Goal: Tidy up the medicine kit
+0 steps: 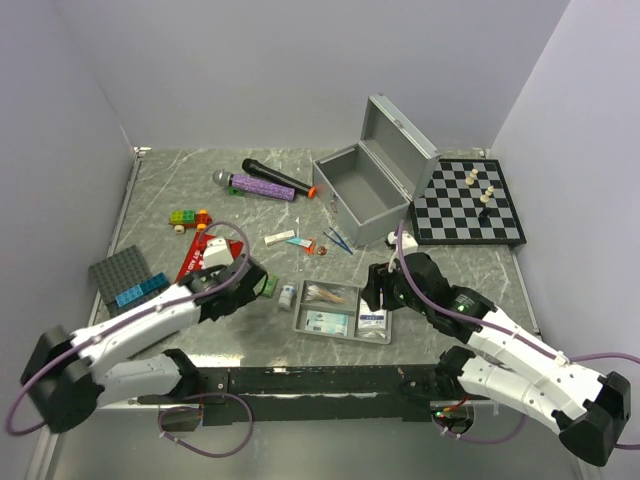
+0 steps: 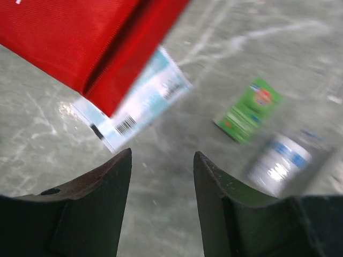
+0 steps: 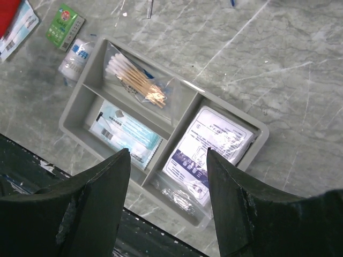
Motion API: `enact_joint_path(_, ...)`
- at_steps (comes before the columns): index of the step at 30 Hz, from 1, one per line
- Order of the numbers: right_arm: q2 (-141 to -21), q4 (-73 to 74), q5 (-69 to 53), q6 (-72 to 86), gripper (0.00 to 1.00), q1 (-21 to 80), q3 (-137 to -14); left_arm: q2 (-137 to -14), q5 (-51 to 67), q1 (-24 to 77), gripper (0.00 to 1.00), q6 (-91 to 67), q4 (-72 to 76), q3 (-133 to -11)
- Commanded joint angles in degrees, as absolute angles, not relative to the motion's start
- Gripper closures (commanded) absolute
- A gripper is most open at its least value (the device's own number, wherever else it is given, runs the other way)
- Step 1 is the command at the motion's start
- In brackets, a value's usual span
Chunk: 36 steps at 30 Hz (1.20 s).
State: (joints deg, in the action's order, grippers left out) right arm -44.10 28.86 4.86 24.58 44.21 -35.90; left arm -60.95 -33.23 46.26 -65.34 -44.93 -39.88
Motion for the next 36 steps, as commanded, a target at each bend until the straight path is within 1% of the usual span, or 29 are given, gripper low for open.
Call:
enact_joint_path(1,-43.9,26.0,4.0,24.6,0.34,43.9,-35.5,-70.0,-31.5,40.4,0.46,-60.8,-40.3,-42.4)
enact_joint_path(9,-43.0,25.6,4.0,24.8,0.34,44.0,-34.7,-79.2,-27.9,33.5,0.47,-53.6,-33.3,-44.9)
enact_joint_path(15,-43.7,24.6,3.3,24.9,0.34,43.9,-33.9,-82.9,-25.9,31.6,0.46,-50.5,-30.2,-45.5)
enact_joint_path(23,-44.1,24.8,3.8,24.1,0.34,43.9,-34.7,-88.5,-24.3,31.0,0.47,-50.3,-29.3,-44.7)
enact_joint_path(26,-44.3,24.7,3.9,24.1,0.34,43.9,-34.6,-89.8,-24.0,30.9,0.55,-50.7,-29.7,-44.4)
enact_joint_path(30,-44.5,24.7,3.9,24.1,0.34,43.9,-34.8,-90.6,-23.1,30.9,0.71,-51.2,-29.6,-43.2)
enact_joint_path(34,-44.5,25.0,4.0,24.0,0.34,43.9,-35.1,-90.3,-22.7,30.9,0.81,-51.3,-29.7,-43.0)
enact_joint_path(36,-44.4,25.0,4.1,24.0,0.34,43.9,-35.1,-89.7,-22.3,31.0,0.87,-51.3,-29.6,-42.7)
